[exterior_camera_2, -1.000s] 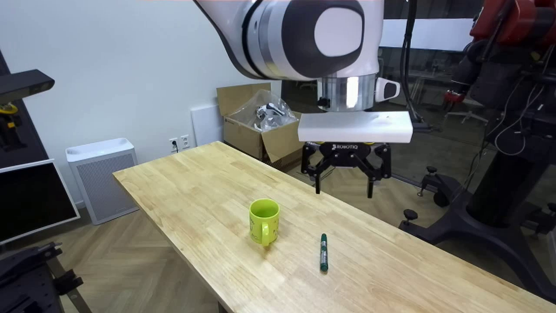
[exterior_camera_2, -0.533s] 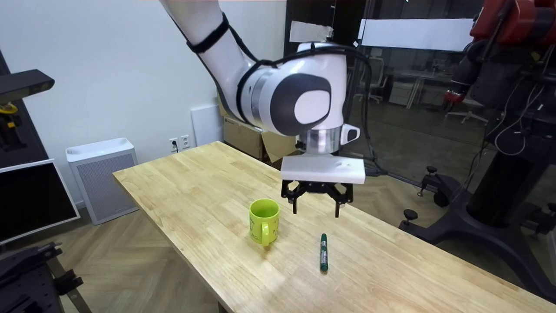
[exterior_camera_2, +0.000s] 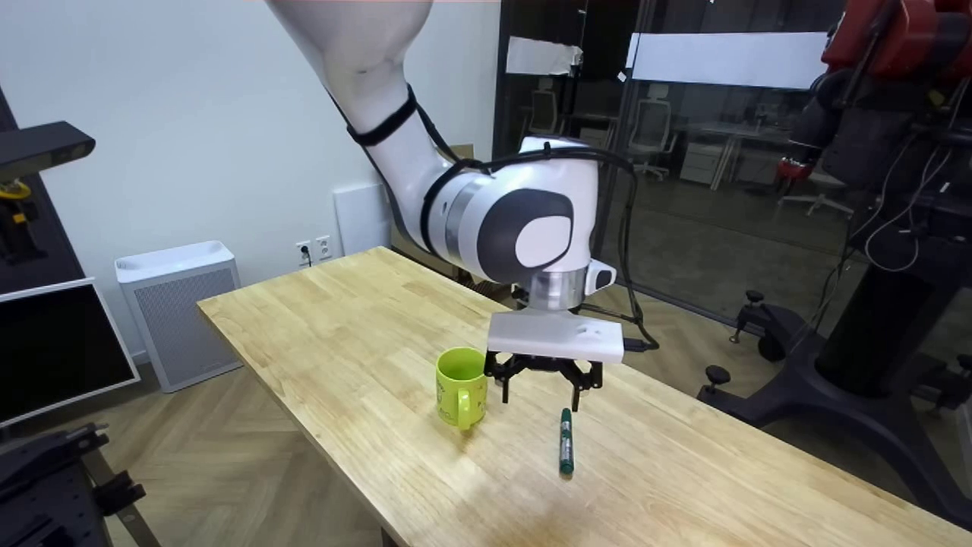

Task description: Put the marker in the yellow mug cup

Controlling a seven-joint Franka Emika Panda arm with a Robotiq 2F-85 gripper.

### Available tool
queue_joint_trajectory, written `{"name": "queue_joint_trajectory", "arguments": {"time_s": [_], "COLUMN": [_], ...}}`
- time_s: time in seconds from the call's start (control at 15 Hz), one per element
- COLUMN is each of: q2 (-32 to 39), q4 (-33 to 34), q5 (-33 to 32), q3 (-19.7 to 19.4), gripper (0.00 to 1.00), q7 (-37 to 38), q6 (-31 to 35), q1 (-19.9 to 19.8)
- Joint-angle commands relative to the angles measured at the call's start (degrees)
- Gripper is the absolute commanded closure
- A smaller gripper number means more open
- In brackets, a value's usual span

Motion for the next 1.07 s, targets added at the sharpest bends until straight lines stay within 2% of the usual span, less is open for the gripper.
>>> {"name": "queue_joint_trajectory", "arguments": {"time_s": [0.0, 0.6, 1.0], "q2": [1.63, 10.08, 16.65], "q4": [2.13, 13.86, 22.8], "q5": [-1.39, -1.68, -2.7], "q3": [0.82, 0.74, 0.21], "gripper": [0.0, 0.0, 0.0], "q7": [0.42, -1.9, -1.88], "q6": [-1.24, -8.2, -13.83], "q1": [-1.28, -4.57, -3.62]}}
